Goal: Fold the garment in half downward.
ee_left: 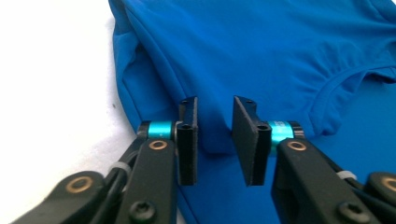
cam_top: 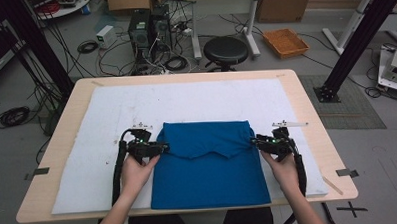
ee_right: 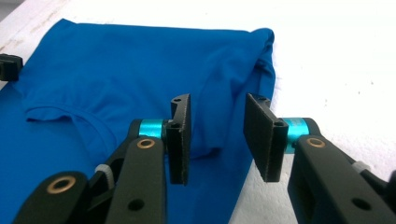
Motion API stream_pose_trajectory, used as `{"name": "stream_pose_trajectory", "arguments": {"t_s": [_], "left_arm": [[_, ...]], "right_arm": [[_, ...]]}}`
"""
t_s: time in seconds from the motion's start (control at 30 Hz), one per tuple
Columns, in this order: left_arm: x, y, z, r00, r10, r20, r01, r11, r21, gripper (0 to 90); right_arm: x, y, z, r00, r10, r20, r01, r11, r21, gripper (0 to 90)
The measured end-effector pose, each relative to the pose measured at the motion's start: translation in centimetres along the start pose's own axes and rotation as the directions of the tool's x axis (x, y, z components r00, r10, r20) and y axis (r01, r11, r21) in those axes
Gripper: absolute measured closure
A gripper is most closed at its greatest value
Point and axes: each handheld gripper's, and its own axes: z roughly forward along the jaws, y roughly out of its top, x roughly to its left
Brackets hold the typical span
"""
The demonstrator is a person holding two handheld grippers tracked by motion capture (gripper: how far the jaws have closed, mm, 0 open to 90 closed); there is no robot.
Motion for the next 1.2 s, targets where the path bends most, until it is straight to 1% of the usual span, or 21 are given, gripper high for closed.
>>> {"name": "stream_pose_trajectory", "arguments": {"t_s": [0.07,0.2,0.23,0.27,0.3,0.33,0.4,0.47,0.53,0.67,0.77,0.87,0.97,1.07,1.13,1.2], "left_arm": [[-0.1,0.0,0.1,1.0,0.009,-0.003,-0.009,0.9999,0.006,75.4],[-0.3,0.1,0.3,0.9998,0.022,-0.001,-0.022,0.9998,0.0,81.0],[-0.3,0.1,0.3,0.9997,0.025,-0.001,-0.025,0.9997,0.001,82.7],[-0.3,0.1,0.3,0.9996,0.03,0.001,-0.03,0.9996,-0.001,84.7],[-0.3,0.1,0.2,0.9994,0.036,0.002,-0.036,0.9994,0.0,86.8],[-0.3,0.1,0.2,0.9993,0.038,0.001,-0.038,0.9993,-0.003,87.5],[-0.4,0.1,0.0,0.9989,0.046,0.006,-0.046,0.9989,-0.014,88.2],[-0.4,0.2,-0.2,0.9987,0.051,0.011,-0.05,0.9984,-0.026,88.4],[-0.5,0.2,-0.4,0.9984,0.055,0.015,-0.054,0.9981,-0.029,88.5],[-0.6,0.3,-1.0,0.9974,0.063,0.035,-0.061,0.9972,-0.043,88.5],[-0.9,0.4,-1.9,0.9962,0.07,0.051,-0.067,0.9963,-0.054,88.5],[-1.3,0.3,-3.1,0.9942,0.077,0.075,-0.072,0.9952,-0.066,88.5],[-2.0,0.0,-4.3,0.9904,0.088,0.107,-0.081,0.9942,-0.072,88.5],[-3.0,-0.8,-5.4,0.9859,0.096,0.137,-0.088,0.9938,-0.069,88.5],[-3.7,-1.6,-6.1,0.9821,0.108,0.154,-0.1,0.9932,-0.059,88.4],[-4.3,-2.5,-6.9,0.9783,0.113,0.174,-0.105,0.993,-0.055,88.4]], "right_arm": [[0.1,-0.1,0.2,1.0,0.0,0.0,0.0,1.0,0.012,63.3],[0.3,-0.2,0.6,0.9997,-0.007,0.025,0.007,0.999,0.031,63.6],[0.4,-0.3,0.7,0.9996,-0.011,0.027,0.01,0.999,0.042,66.2],[0.5,-0.3,0.9,0.9994,-0.018,0.029,0.016,0.999,0.05,70.7],[0.6,-0.3,1.1,0.9991,-0.032,0.027,0.031,0.998,0.058,76.9],[0.8,-0.4,1.2,0.9983,-0.049,0.031,0.047,0.997,0.06,81.2],[1.0,-0.4,1.1,0.9977,-0.062,0.026,0.06,0.997,0.058,86.2],[1.2,-0.3,0.8,0.9973,-0.071,0.018,0.07,0.996,0.049,87.9],[1.3,-0.2,0.5,0.997,-0.076,0.014,0.075,0.996,0.042,88.5],[1.5,-0.1,-0.1,0.9977,-0.068,-0.003,0.068,0.997,0.032,88.9],[1.8,0.1,-0.8,0.9973,-0.071,-0.019,0.072,0.997,0.03,88.9],[2.4,0.0,-1.8,0.9959,-0.083,-0.036,0.084,0.996,0.029,88.9],[2.9,-0.3,-3.0,0.9943,-0.091,-0.056,0.093,0.995,0.031,88.9],[3.5,-0.9,-4.3,0.9921,-0.098,-0.078,0.1,0.995,0.028,88.9],[3.9,-1.6,-5.2,0.991,-0.098,-0.091,0.1,0.995,0.026,88.9],[4.3,-2.3,-6.1,0.9894,-0.104,-0.102,0.107,0.994,0.028,88.9]]}}
